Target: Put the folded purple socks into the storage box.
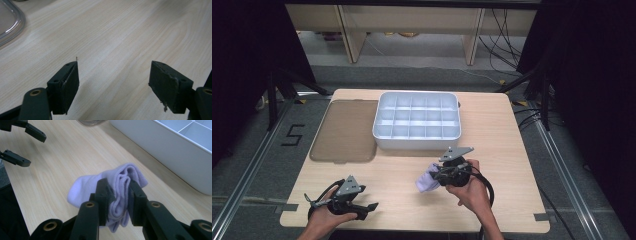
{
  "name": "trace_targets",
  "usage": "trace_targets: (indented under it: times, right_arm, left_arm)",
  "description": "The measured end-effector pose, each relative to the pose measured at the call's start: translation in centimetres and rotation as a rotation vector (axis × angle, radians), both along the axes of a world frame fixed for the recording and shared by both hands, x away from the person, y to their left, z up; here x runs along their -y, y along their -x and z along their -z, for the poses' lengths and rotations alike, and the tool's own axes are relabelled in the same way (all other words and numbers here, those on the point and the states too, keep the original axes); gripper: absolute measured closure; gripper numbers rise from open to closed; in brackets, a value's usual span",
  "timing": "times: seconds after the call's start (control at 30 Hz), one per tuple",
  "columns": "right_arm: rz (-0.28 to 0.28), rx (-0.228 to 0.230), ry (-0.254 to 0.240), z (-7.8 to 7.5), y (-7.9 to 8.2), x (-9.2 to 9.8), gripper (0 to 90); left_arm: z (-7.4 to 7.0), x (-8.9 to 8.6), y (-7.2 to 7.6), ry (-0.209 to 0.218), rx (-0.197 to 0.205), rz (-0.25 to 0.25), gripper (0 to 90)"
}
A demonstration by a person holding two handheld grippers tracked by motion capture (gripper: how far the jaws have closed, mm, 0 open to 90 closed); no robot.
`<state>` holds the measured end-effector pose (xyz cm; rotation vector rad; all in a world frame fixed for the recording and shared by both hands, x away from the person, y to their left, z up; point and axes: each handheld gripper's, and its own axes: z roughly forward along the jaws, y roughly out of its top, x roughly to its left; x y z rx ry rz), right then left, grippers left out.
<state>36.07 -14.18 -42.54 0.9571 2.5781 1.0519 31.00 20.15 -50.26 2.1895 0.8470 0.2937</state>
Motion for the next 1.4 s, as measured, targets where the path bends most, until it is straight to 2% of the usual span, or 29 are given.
trace_targets:
  times: [0.1, 0.13, 0.17, 0.23, 0.27, 0.3, 0.33, 0.43, 0.5, 0.6, 0.67, 0.77, 0.87, 0.93, 1.0, 1.03, 1.07, 1.4]
  right_arm:
    - [-0.003, 0.003, -0.003, 0.2, -0.3, -0.1, 73.5]
    - [-0.004, 0.006, 0.007, 0.2, -0.4, -0.2, 73.5]
    - [-0.016, -0.013, 0.018, 0.0, -0.5, -0.1, 73.5]
    - [-0.004, 0.006, 0.01, 0.1, -0.7, -0.1, 73.5]
    - [-0.002, -0.007, 0.024, -0.2, -0.8, -0.1, 73.5]
    - [-0.003, 0.008, 0.015, -0.1, -0.9, -0.1, 73.5]
    - [-0.005, 0.007, 0.031, -0.4, -0.9, 0.0, 73.5]
    - [0.0, 0.015, 0.013, -0.6, -1.3, 0.1, 73.5]
    - [0.004, -0.002, 0.031, -1.1, -1.4, 0.3, 73.5]
    - [0.005, 0.027, 0.025, -1.5, -1.8, 0.7, 73.5]
    - [-0.001, 0.018, 0.033, -1.9, -2.0, 1.0, 73.5]
    - [0.019, 0.008, 0.043, -2.5, -2.3, 1.5, 73.5]
    - [0.028, 0.024, 0.057, -2.9, -2.7, 1.8, 73.5]
    - [0.054, -0.011, 0.074, -3.4, -2.8, 2.0, 73.5]
    - [0.064, -0.006, 0.08, -3.7, -3.1, 2.2, 73.5]
    - [0.052, 0.002, 0.084, -3.8, -3.4, 2.3, 73.5]
    - [0.067, 0.001, 0.08, -3.9, -3.4, 2.3, 73.5]
    - [0.094, -0.007, 0.103, -5.3, -5.0, 2.8, 73.5]
  left_arm:
    - [0.0, 0.0, 0.0, -0.005, 0.002, 0.001, 23.6]
    - [0.0, 0.1, 0.1, 0.008, 0.0, -0.001, 23.6]
    - [0.0, 0.0, 0.0, -0.004, 0.003, 0.001, 23.6]
    - [0.0, 0.0, 0.0, -0.005, 0.002, 0.001, 23.6]
    - [-0.1, 0.0, 0.0, -0.007, 0.004, 0.002, 23.6]
    - [-0.1, 0.0, 0.0, -0.002, 0.001, -0.001, 23.6]
    - [-0.1, 0.0, 0.1, 0.004, 0.0, -0.005, 23.6]
    - [-0.1, 0.0, 0.1, 0.009, -0.002, -0.003, 23.6]
    - [-0.1, 0.0, 0.1, 0.007, 0.0, -0.002, 23.6]
    - [-0.1, 0.0, 0.0, 0.009, -0.001, -0.004, 23.5]
    - [-0.1, 0.1, 0.0, 0.009, 0.001, 0.0, 23.6]
    - [-0.1, 0.1, 0.1, 0.01, -0.006, -0.002, 23.6]
    - [-0.1, 0.1, 0.0, 0.013, -0.003, -0.006, 23.6]
    - [-0.1, 0.0, 0.0, 0.01, -0.002, -0.005, 23.6]
    - [-0.1, 0.0, 0.0, 0.01, -0.003, -0.004, 23.6]
    - [-0.1, 0.0, 0.0, 0.01, -0.003, -0.005, 23.6]
    - [-0.1, 0.0, 0.0, 0.011, -0.004, -0.005, 23.6]
    - [-0.1, 0.0, 0.0, 0.014, -0.006, -0.011, 23.6]
